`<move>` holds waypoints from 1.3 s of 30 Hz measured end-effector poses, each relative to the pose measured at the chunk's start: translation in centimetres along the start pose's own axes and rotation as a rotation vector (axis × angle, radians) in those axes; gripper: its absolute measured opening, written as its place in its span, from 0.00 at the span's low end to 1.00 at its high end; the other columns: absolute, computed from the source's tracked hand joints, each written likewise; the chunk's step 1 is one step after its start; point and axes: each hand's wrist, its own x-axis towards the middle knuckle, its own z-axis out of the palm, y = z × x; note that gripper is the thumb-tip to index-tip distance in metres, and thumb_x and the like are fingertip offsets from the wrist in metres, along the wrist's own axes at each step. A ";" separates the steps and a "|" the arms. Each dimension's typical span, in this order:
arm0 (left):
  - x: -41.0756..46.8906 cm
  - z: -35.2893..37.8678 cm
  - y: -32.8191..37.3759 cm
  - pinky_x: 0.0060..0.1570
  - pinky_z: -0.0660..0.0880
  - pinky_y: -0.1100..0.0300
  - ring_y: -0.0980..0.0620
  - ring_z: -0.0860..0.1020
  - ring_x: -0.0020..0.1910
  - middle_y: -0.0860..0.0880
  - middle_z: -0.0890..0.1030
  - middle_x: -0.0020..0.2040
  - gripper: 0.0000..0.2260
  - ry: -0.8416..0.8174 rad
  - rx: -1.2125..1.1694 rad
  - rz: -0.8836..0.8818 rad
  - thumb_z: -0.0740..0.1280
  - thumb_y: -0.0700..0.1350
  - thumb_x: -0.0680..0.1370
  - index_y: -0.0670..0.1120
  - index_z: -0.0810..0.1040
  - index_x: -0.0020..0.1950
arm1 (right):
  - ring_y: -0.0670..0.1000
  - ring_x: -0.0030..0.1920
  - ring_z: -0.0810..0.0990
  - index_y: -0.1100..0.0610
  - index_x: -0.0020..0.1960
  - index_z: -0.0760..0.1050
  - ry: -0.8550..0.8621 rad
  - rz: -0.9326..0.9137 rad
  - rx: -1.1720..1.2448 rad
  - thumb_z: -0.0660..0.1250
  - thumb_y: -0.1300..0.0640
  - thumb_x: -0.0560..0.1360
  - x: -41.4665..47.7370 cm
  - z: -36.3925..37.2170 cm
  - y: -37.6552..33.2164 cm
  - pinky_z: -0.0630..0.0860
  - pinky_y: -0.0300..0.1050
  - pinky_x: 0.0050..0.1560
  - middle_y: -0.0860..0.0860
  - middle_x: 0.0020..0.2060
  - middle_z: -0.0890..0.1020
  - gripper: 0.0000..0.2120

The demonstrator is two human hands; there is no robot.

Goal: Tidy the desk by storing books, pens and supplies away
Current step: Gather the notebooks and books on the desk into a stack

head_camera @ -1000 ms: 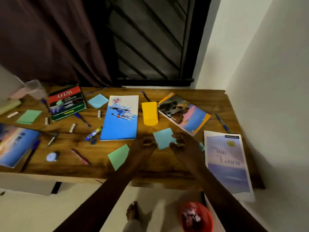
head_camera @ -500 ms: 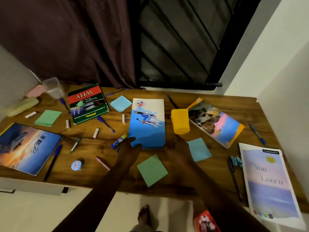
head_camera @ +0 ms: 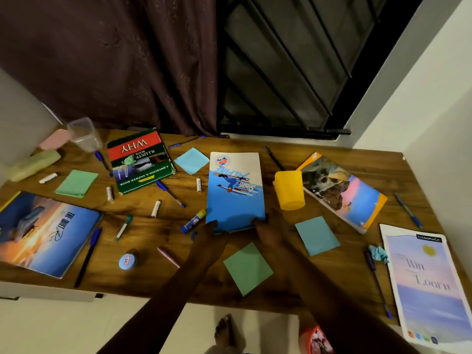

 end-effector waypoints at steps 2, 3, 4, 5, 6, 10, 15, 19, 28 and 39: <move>0.2 -0.2 0.3 0.53 0.67 0.66 0.45 0.73 0.70 0.42 0.72 0.73 0.25 -0.004 -0.028 0.011 0.69 0.37 0.80 0.40 0.69 0.76 | 0.56 0.59 0.83 0.45 0.64 0.75 0.020 -0.056 -0.018 0.71 0.46 0.76 -1.8 -1.1 -3.8 0.82 0.54 0.55 0.51 0.59 0.83 0.18; 0.2 -0.4 0.6 0.55 0.69 0.65 0.45 0.73 0.71 0.42 0.72 0.74 0.25 -0.009 -0.061 0.024 0.68 0.36 0.80 0.41 0.69 0.76 | 0.55 0.58 0.83 0.51 0.67 0.75 0.036 -0.102 -0.072 0.70 0.49 0.79 -2.3 -1.8 -5.2 0.81 0.50 0.53 0.52 0.59 0.83 0.18; 0.1 -0.6 1.2 0.59 0.71 0.61 0.45 0.72 0.72 0.44 0.71 0.75 0.25 -0.024 -0.094 0.045 0.69 0.37 0.80 0.44 0.69 0.76 | 0.55 0.57 0.83 0.54 0.68 0.75 0.063 -0.164 -0.141 0.68 0.51 0.81 -2.6 -2.5 -6.4 0.79 0.46 0.50 0.53 0.59 0.84 0.18; -0.1 -1.0 2.0 0.62 0.73 0.58 0.47 0.72 0.72 0.47 0.71 0.75 0.26 -0.042 -0.127 0.084 0.69 0.38 0.80 0.46 0.68 0.77 | 0.55 0.55 0.84 0.56 0.69 0.75 0.082 -0.231 -0.198 0.67 0.52 0.81 -2.6 -3.3 -7.3 0.77 0.44 0.46 0.54 0.58 0.84 0.17; -0.4 -1.3 2.9 0.62 0.73 0.55 0.49 0.72 0.71 0.51 0.71 0.74 0.26 -0.060 -0.144 0.139 0.68 0.39 0.80 0.48 0.67 0.78 | 0.56 0.53 0.84 0.56 0.69 0.75 0.100 -0.296 -0.241 0.67 0.52 0.82 -2.6 -4.2 -8.0 0.73 0.42 0.43 0.55 0.56 0.85 0.17; -1.7 -3.0 7.7 0.63 0.75 0.53 0.55 0.70 0.72 0.50 0.69 0.76 0.29 0.031 -0.111 0.443 0.67 0.44 0.82 0.51 0.59 0.81 | 0.57 0.41 0.84 0.54 0.71 0.75 0.195 -0.502 -0.332 0.67 0.53 0.81 -3.3 -8.8 -11.8 0.69 0.42 0.37 0.56 0.43 0.86 0.19; -3.7 -4.0 14.2 0.75 0.64 0.61 0.59 0.49 0.82 0.48 0.49 0.84 0.33 0.305 0.253 1.090 0.65 0.38 0.81 0.50 0.54 0.83 | 0.65 0.41 0.83 0.54 0.61 0.80 0.362 -0.720 -0.554 0.68 0.54 0.79 -5.1 -16.3 -15.1 0.72 0.48 0.37 0.59 0.37 0.85 0.12; -5.0 -2.8 19.4 0.80 0.51 0.40 0.44 0.46 0.83 0.44 0.50 0.84 0.30 0.433 0.579 1.240 0.61 0.45 0.82 0.49 0.55 0.83 | 0.63 0.43 0.84 0.51 0.60 0.80 0.446 -0.857 -0.707 0.68 0.51 0.79 -7.1 -22.2 -15.9 0.76 0.49 0.40 0.57 0.42 0.85 0.11; -9.9 4.6 21.7 0.37 0.70 0.58 0.51 0.81 0.43 0.52 0.84 0.46 0.10 0.205 0.400 1.266 0.60 0.52 0.85 0.53 0.75 0.65 | 0.47 0.42 0.80 0.49 0.48 0.81 0.468 -0.719 -0.238 0.75 0.46 0.75 -10.6 -32.9 -12.7 0.79 0.50 0.46 0.45 0.38 0.80 0.08; -16.4 17.1 20.7 0.39 0.76 0.72 0.68 0.82 0.43 0.60 0.81 0.46 0.06 -0.108 -0.086 0.963 0.63 0.47 0.85 0.56 0.75 0.60 | 0.45 0.55 0.84 0.52 0.65 0.79 0.386 -0.302 0.434 0.78 0.57 0.74 -13.6 -38.9 1.9 0.83 0.43 0.45 0.50 0.58 0.84 0.21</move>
